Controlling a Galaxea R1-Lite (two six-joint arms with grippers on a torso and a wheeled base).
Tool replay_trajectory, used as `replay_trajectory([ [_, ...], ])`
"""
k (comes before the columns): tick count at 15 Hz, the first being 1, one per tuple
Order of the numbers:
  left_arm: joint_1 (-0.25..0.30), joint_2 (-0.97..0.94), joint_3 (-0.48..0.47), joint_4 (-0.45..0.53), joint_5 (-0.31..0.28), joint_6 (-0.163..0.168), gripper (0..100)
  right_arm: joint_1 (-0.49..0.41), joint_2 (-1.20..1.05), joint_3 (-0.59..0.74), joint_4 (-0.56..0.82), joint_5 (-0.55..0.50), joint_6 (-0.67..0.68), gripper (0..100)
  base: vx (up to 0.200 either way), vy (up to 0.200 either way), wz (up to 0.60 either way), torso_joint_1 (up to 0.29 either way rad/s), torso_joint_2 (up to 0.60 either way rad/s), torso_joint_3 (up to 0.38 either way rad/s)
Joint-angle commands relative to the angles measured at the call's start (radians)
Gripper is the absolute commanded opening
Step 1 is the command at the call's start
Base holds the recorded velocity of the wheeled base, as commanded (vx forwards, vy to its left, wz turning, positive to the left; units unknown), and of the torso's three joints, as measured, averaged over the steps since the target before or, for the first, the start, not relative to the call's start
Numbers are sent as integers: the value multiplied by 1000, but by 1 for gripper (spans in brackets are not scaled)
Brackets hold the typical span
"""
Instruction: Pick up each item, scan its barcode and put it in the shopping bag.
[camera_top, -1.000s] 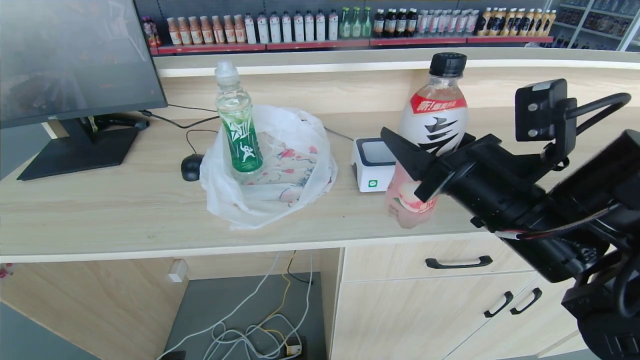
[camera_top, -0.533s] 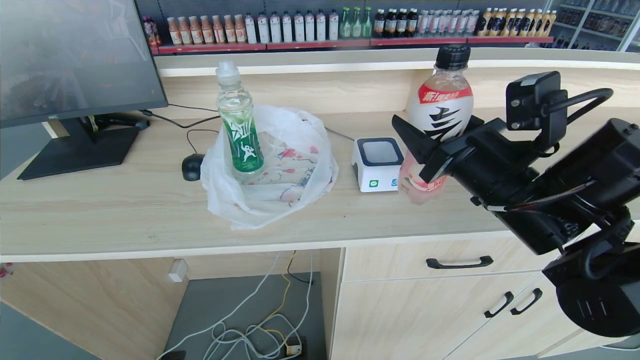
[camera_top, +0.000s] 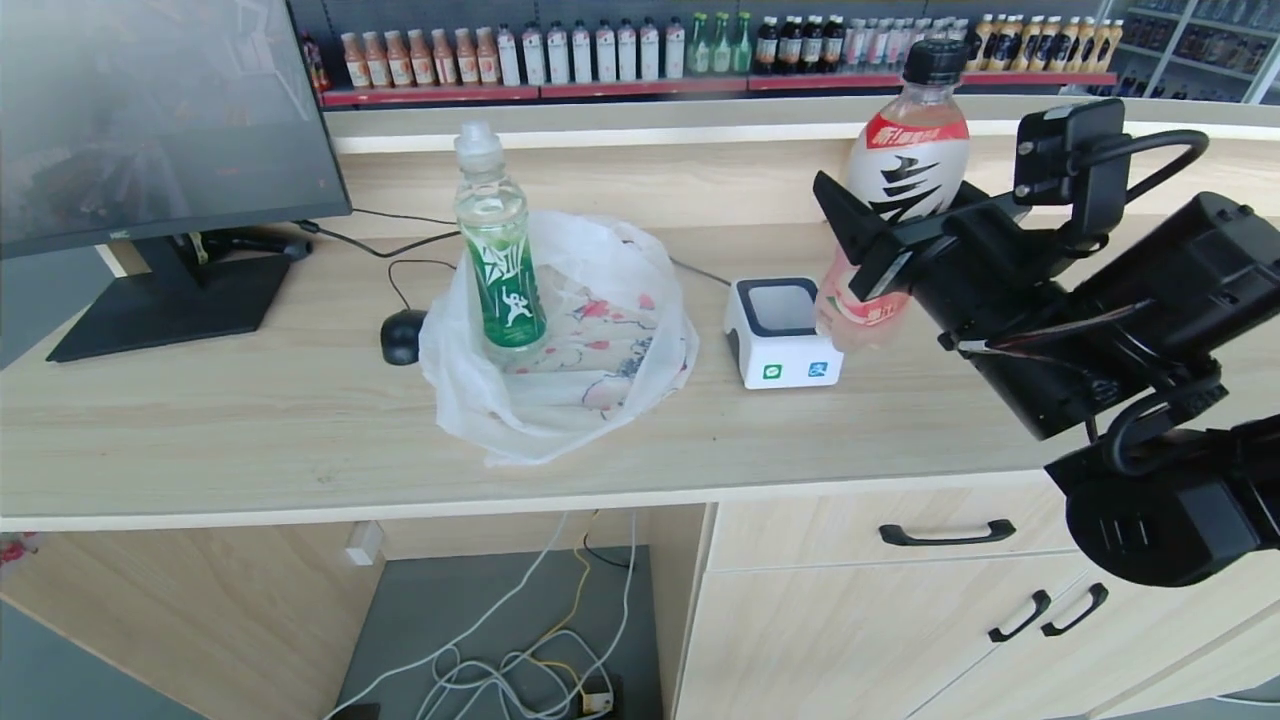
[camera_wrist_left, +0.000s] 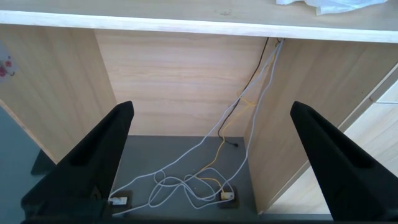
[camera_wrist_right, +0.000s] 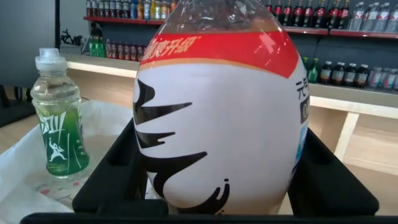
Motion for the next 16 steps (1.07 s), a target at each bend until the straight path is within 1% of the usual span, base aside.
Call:
replay_trajectory([
  [1, 1, 0, 0, -1, 1, 0, 100, -2, 17, -18, -3, 1, 1, 0, 0, 200, 0, 12, -7, 7],
  [7, 1, 0, 0, -1, 0, 1, 100, -1, 24, -36, -13, 0, 7, 0, 0, 200, 0, 3, 3, 2],
  [11, 1, 0, 0, -1, 0, 3, 100, -1, 27, -36, -18, 0, 7, 0, 0, 0, 0, 0, 0, 0],
  [14, 1, 0, 0, -1, 0, 3, 100, 1, 55, -87, -23, 0, 24, 0, 0, 0, 0, 0, 0, 0],
  [16, 1, 0, 0, -1, 0, 3, 100, 6, 72, -98, -24, 0, 24, 0, 0, 0, 0, 0, 0, 0],
])
